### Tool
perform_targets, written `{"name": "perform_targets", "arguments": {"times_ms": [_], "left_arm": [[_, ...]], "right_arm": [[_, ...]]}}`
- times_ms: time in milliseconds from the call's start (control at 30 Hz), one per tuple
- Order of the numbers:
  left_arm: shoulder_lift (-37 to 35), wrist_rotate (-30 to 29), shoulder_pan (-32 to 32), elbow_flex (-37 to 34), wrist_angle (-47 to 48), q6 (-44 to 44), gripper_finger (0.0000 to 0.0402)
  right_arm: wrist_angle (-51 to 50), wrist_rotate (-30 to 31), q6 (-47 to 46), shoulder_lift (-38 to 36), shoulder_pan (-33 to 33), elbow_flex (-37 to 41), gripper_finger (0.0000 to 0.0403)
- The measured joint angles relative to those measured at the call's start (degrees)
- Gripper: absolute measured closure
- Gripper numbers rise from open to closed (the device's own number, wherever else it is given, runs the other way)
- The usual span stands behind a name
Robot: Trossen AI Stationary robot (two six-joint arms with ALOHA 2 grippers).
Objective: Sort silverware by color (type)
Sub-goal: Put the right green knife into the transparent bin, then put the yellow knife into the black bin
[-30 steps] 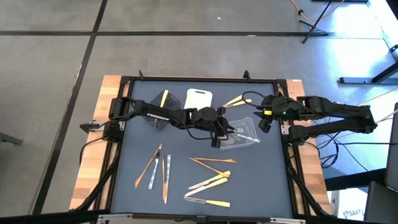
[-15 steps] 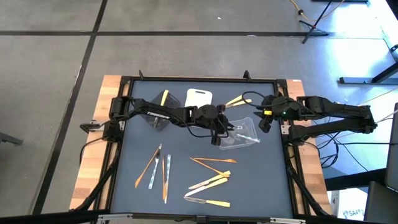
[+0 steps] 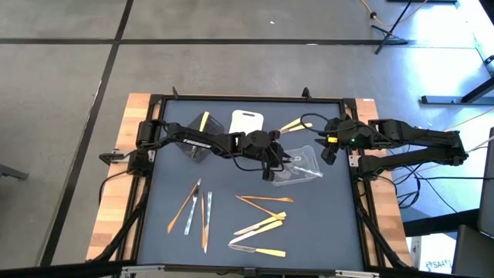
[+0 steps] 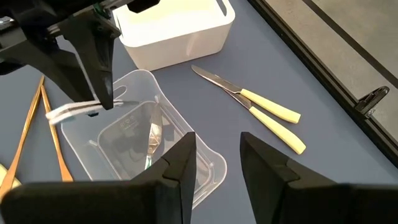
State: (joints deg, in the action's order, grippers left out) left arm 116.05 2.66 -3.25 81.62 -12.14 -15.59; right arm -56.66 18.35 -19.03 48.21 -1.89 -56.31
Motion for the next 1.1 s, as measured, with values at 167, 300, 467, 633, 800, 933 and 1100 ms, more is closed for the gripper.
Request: {"name": "perform_targets", "arguments": {"times_ms": [167, 300, 467, 633, 800, 933, 1100], "left_arm": [[0.00, 0.00, 0.00, 0.00, 0.00, 0.03, 0.0326], [0.00, 0.00, 0.00, 0.00, 0.03, 0.04, 0.0317], [0.00, 0.00, 0.00, 0.00, 0.03, 0.07, 0.0307], [0.00, -0.02, 0.00, 0.00, 0.05, 0.11, 0.0304], [-0.13, -0.58, 0.00, 0.00, -0.30, 0.64, 0.0304], [-0.89, -0.60, 0.00, -0.01, -0.19, 2.02, 0.0304], [-3.40, -0.61, 0.00, -0.02, 0.54, 2.56, 0.0304]], "right_arm": [[0.00, 0.00, 0.00, -0.01, 0.00, 0.00, 0.0292], [0.00, 0.00, 0.00, 0.00, 0.00, 0.00, 0.0292], [0.00, 0.00, 0.00, 0.00, 0.00, 0.00, 0.0292], [0.00, 0.00, 0.00, -0.02, 0.00, 0.00, 0.0292], [-0.03, 0.00, 0.00, -0.01, 0.00, 0.00, 0.0292], [-0.04, 0.00, 0.02, 0.00, 0.00, 0.00, 0.0292], [0.69, 1.67, 3.20, 0.04, 0.04, 0.00, 0.0292]]}}
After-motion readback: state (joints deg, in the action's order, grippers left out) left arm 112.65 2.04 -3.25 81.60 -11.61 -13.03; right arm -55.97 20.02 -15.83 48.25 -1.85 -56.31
